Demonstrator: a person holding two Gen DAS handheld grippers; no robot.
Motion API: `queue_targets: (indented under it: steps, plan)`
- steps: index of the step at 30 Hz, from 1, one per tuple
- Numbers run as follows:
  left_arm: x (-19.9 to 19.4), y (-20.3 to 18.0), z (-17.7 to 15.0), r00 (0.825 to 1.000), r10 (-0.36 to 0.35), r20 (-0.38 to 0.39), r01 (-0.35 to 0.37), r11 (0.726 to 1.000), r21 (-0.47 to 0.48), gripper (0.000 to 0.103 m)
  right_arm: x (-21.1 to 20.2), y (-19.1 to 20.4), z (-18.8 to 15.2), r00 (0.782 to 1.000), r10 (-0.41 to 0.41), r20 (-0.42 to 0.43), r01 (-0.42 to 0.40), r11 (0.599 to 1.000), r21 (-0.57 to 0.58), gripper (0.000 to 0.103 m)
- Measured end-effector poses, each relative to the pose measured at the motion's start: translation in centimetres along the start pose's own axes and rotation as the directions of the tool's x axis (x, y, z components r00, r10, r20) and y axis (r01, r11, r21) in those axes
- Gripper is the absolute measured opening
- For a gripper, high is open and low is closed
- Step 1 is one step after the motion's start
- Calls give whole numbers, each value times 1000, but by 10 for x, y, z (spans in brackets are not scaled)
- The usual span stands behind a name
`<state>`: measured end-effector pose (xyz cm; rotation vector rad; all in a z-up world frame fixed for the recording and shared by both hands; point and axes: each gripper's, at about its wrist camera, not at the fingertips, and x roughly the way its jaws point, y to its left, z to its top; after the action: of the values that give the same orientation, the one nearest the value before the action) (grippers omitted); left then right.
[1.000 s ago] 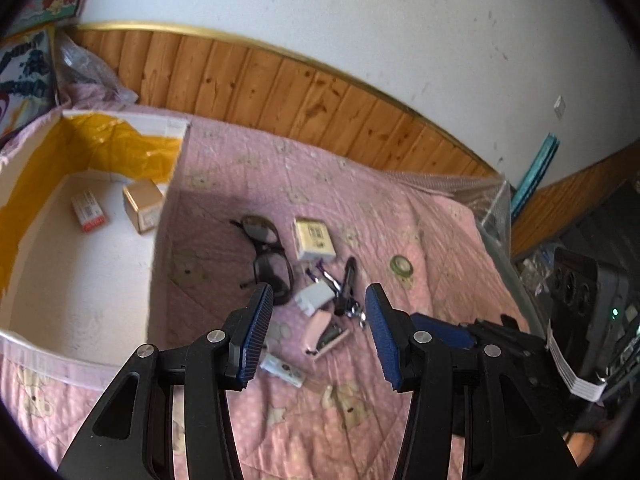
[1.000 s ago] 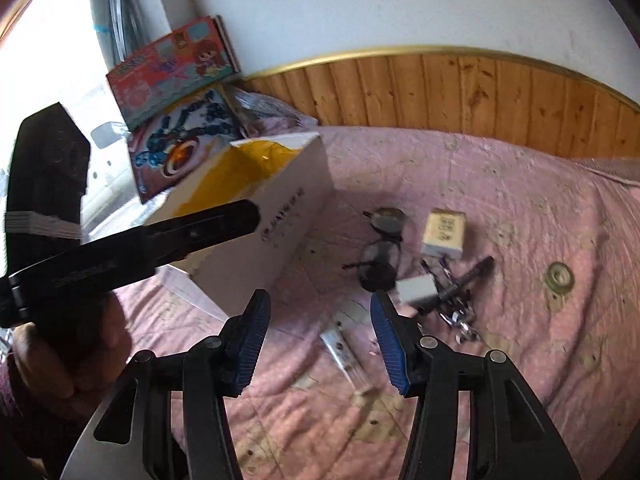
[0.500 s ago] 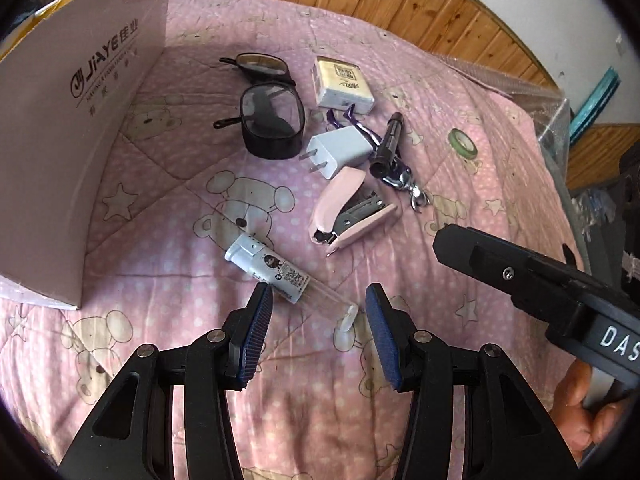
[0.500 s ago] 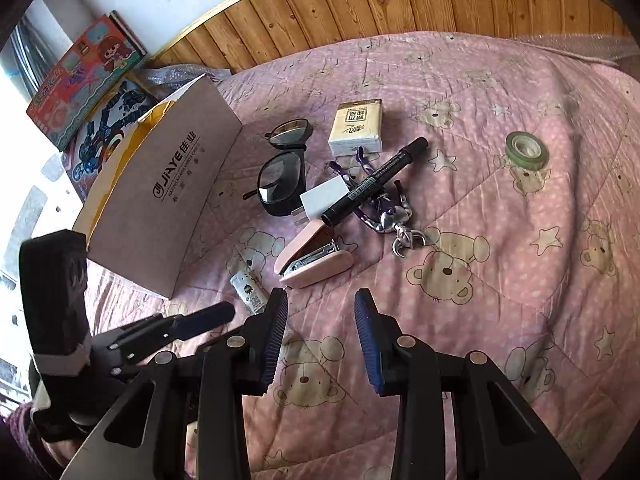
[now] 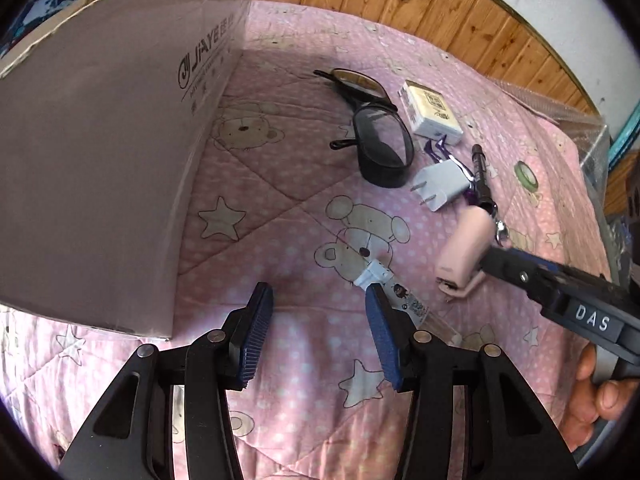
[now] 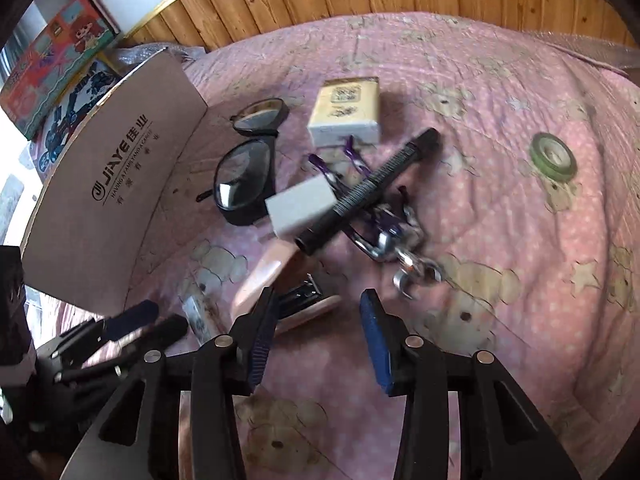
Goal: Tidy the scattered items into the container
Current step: 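Move both grippers back toward the scattered items on the bedspread, then grasp the clear tube bottle with the left gripper while the right gripper grasps the pink stapler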
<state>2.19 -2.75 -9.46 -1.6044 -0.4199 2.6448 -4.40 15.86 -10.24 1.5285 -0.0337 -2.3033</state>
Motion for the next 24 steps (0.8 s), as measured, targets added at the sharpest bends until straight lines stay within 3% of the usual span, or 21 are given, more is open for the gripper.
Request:
queue_targets:
  steps: [5,8,13,21,22,24]
  plan:
    - [0,-7,3,991,-130,-26,130,991,-20,51,-14,-33,-19,997,-78,-14,79,996,52,43]
    - [4,-24,3,985,-169,-39,170,985,9,51,-32,-41,-20,999,1,50,-7,993,114,45]
    - [16,-42,5,989,-141,-40,143,989,37,52,-35,-21,-9,983,164,86,-175,974,146,54]
    - [17,-44,4,992,-126,-27,128,988,88,49,9,-10,-4,988,152,-11,-145,963,227,55]
    - [16,-41,4,991,-134,-27,135,988,80,48,8,-11,-6,987,160,-16,-152,962,227,52]
    - [16,-38,5,989,-147,-29,149,986,73,47,2,-9,-6,981,193,-26,-183,959,217,31]
